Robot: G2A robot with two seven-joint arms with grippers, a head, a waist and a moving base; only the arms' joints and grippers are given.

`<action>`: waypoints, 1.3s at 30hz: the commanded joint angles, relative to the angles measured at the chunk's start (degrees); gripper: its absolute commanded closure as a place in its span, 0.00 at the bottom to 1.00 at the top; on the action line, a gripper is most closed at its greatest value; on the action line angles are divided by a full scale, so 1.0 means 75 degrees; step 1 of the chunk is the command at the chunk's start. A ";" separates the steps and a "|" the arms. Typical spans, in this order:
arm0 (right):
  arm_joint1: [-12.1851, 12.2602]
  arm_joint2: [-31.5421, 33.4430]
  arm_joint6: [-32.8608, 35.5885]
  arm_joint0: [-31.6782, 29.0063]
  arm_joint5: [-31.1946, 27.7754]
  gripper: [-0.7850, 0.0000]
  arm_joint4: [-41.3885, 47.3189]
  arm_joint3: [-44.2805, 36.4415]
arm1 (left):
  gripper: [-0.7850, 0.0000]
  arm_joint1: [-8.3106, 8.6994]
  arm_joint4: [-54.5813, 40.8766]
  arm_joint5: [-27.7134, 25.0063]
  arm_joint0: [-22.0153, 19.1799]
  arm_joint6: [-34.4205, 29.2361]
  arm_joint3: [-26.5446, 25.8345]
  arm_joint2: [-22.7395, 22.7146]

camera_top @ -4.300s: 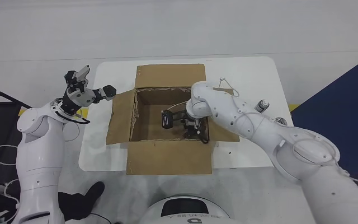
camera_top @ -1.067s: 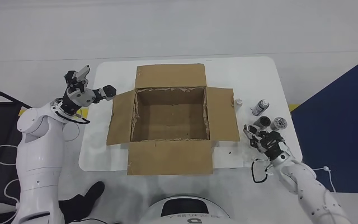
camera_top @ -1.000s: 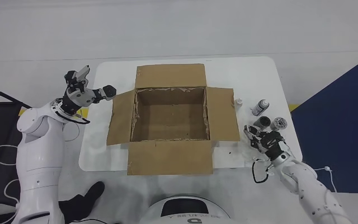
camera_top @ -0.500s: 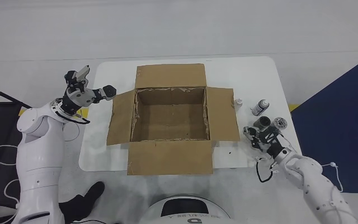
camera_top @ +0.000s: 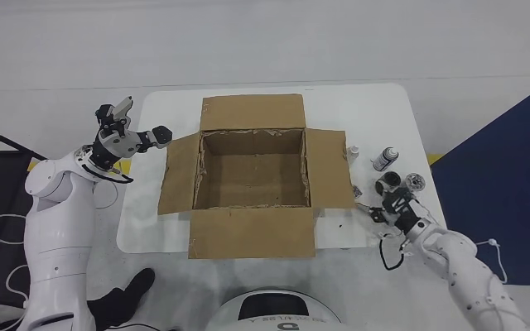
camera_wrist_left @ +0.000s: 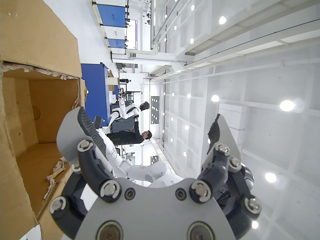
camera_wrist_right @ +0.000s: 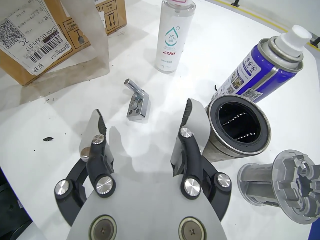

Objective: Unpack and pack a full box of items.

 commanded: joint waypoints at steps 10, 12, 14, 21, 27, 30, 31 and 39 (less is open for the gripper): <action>-0.0109 -0.0004 -0.3266 -0.0187 0.1069 0.00 -0.0921 -0.0011 | 0.00 0.0000 0.0000 0.0000 0.0000 0.0000 0.0000 0.0000; -0.0102 -0.0154 -0.3800 0.0072 0.0854 0.00 -0.1532 0.0068 | 0.00 0.0000 0.0000 0.0000 0.0000 0.0000 0.0000 0.0000; -0.0093 -0.0235 -0.4040 0.0281 0.0677 0.00 -0.1899 0.0220 | 0.00 0.0000 0.0000 0.0000 0.0000 0.0000 0.0000 0.0000; -0.0093 -0.0235 -0.4040 0.0281 0.0677 0.00 -0.1899 0.0220 | 0.00 0.0000 0.0000 0.0000 0.0000 0.0000 0.0000 0.0000; -0.0093 -0.0235 -0.4040 0.0281 0.0677 0.00 -0.1899 0.0220 | 0.00 0.0000 0.0000 0.0000 0.0000 0.0000 0.0000 0.0000; -0.0093 -0.0235 -0.4040 0.0281 0.0677 0.00 -0.1899 0.0220 | 0.00 0.0000 0.0000 0.0000 0.0000 0.0000 0.0000 0.0000; -0.0093 -0.0235 -0.4040 0.0281 0.0677 0.00 -0.1899 0.0220 | 0.00 0.0000 0.0000 0.0000 0.0000 0.0000 0.0000 0.0000; -0.0113 -0.0295 -0.3506 0.0292 0.0816 0.00 -0.2022 0.0130 | 0.00 0.0000 0.0000 0.0000 0.0000 0.0000 0.0000 0.0000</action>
